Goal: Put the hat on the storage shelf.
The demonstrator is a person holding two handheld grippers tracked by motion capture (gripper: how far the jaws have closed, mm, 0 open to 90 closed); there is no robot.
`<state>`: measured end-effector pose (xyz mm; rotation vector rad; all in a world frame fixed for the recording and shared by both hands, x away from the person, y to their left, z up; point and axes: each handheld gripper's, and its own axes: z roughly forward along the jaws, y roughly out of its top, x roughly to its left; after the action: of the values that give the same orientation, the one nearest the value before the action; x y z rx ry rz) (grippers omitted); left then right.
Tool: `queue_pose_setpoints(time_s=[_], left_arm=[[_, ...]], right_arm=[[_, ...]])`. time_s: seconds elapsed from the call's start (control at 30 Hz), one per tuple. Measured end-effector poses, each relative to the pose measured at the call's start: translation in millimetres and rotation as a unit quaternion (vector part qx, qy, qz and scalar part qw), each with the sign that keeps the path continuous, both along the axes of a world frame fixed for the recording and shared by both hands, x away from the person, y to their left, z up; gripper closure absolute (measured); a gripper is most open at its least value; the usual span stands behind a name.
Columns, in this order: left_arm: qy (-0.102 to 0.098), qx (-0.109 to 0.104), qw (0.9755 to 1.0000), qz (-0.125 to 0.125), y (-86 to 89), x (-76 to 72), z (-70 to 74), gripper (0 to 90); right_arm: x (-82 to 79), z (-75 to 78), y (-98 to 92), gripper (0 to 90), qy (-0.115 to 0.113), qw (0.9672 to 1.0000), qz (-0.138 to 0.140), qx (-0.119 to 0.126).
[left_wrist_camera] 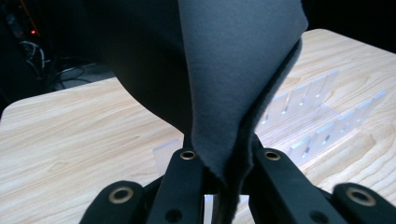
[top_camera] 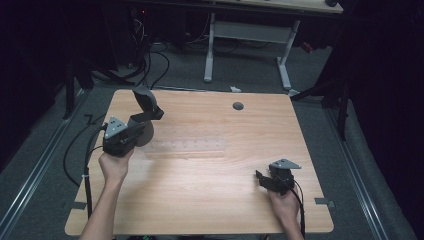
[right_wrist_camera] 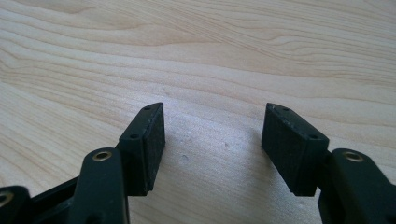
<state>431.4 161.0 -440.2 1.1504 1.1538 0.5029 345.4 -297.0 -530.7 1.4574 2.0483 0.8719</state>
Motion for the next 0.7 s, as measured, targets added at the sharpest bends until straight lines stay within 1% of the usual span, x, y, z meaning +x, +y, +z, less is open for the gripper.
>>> queue_pose_setpoints(time_s=[0.03, 0.13, 0.2, 0.27, 0.4, 0.43, 0.53, 0.67, 0.7], left_arm=[[0.000, 0.000, 1.0000, 0.000, -0.6, -0.3, 0.1, 85.8], [-0.004, 0.011, 0.9999, 0.000, -4.1, -1.7, -0.8, 85.8], [0.003, 0.022, 0.9998, 0.002, -6.9, -1.0, -2.5, 85.8], [0.008, 0.028, 0.9996, 0.002, -10.3, -0.5, -4.7, 85.8], [0.008, 0.023, 0.9997, 0.002, -13.0, 0.0, -7.2, 85.7], [0.010, 0.026, 0.9996, 0.002, -12.8, 0.4, -8.1, 85.7], [0.009, 0.021, 0.9997, 0.002, -11.3, 1.3, -11.3, 85.6], [0.015, 0.015, 0.9998, 0.004, -8.5, 0.7, -18.8, 85.4], [0.017, 0.017, 0.9997, 0.003, -8.3, 0.5, -20.5, 85.4]], right_arm=[[0.0, 0.0, 0.0, 40.0, 0.000, 1.0000, 0.000, 0.000], [0.0, 0.0, 0.0, 40.0, 0.000, 1.0000, 0.000, 0.000], [0.0, 0.0, 0.0, 39.9, 0.000, 1.0000, 0.000, 0.000], [0.0, 0.0, 0.0, 39.9, 0.000, 1.0000, 0.000, 0.000], [0.0, 0.0, 0.0, 39.9, 0.000, 1.0000, 0.000, 0.000], [0.0, 0.0, 0.0, 39.9, 0.000, 1.0000, 0.000, 0.000], [-0.1, 0.0, 0.0, 39.8, 0.000, 1.0000, 0.000, 0.000], [-0.1, 0.0, 0.0, 39.8, 0.000, 1.0000, 0.000, 0.000], [-0.1, 0.0, 0.0, 39.8, 0.000, 1.0000, 0.000, 0.000]])
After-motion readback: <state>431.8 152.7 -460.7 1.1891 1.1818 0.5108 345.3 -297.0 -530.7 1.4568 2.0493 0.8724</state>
